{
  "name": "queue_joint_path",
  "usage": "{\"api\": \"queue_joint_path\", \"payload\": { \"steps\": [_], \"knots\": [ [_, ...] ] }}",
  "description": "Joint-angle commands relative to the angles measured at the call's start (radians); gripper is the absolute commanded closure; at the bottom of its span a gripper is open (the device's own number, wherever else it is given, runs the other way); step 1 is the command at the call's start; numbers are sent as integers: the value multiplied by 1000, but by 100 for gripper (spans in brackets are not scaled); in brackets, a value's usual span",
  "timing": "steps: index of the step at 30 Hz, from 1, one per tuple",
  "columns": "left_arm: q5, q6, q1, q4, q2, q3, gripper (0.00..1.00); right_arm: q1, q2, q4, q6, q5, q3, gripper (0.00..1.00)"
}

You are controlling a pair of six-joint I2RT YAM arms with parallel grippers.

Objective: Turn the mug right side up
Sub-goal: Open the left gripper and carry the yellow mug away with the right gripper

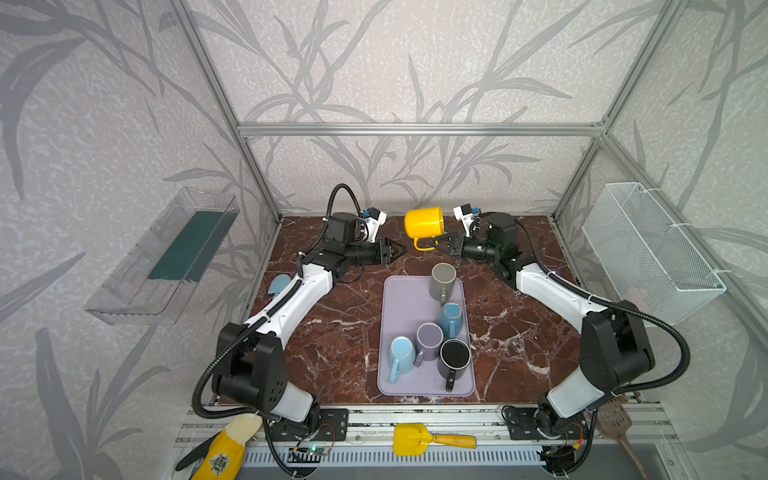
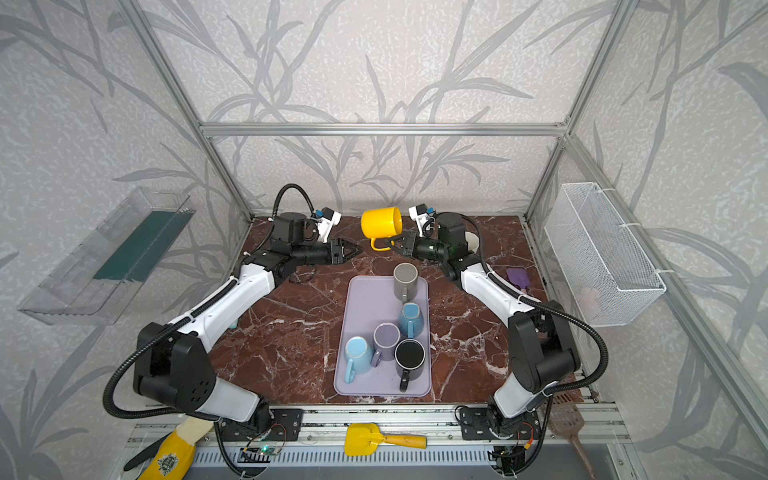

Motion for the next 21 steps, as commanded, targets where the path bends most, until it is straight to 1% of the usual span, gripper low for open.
{"api": "queue_joint_path", "payload": {
  "steps": [1, 4, 10, 14, 21],
  "knots": [
    [-44, 53, -18, -56, -38, 40, 57, -6, -81, -49, -109, 43, 36, 100],
    [-75, 81, -33, -97, -38, 57, 57, -6, -96, -160, -176, 101, 55, 100],
    [-90, 88, -48, -107, -41, 63, 57, -6, -134, -333, -276, 246, 79, 100],
    [-84, 99, -61, -112, -36, 69, 57, -7, -155, -410, -317, 326, 93, 100],
    [-109, 132, -93, -153, -25, 95, 57, -13, -165, -518, -377, 448, 129, 100]
  ]
}}
